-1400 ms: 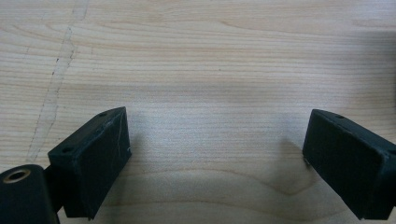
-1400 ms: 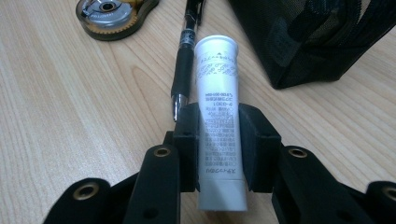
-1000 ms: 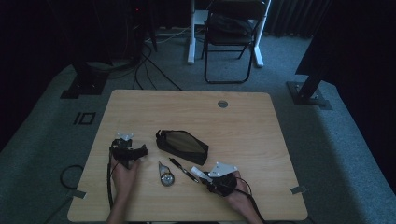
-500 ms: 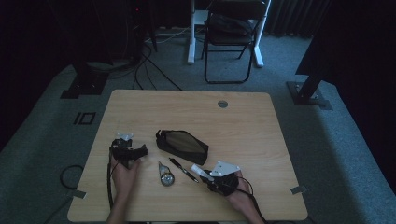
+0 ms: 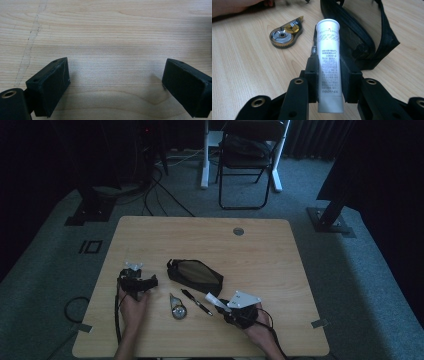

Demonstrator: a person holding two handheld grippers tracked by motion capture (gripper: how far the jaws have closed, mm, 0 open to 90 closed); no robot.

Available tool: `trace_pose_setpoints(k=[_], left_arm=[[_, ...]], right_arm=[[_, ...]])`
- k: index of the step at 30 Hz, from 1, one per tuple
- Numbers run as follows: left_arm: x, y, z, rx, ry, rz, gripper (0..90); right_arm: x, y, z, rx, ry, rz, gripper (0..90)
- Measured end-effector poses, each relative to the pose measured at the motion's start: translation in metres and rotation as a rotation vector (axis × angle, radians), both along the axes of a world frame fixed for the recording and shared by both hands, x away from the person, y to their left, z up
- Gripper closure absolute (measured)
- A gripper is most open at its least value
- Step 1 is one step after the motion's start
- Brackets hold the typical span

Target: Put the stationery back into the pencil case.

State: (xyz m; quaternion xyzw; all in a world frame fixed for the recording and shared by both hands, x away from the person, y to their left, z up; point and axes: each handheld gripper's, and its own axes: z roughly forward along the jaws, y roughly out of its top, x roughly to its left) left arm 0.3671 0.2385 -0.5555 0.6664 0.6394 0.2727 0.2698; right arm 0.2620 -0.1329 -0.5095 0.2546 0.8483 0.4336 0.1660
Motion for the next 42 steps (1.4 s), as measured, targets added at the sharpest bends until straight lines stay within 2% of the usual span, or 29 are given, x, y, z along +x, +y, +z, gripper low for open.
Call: trace_pose_setpoints(k=[24,42], left_arm=[[0.0,0.0,0.0,0.0,0.001,0.002,7.8],[0.0,0.0,0.0,0.0,0.001,0.002,7.8]], right_arm=[[0.002,-0.006,0.036,0.024,-0.086,0.001,70.8],[0.007,-0.002,0.041,0.021,-0.097,0.004,70.8]])
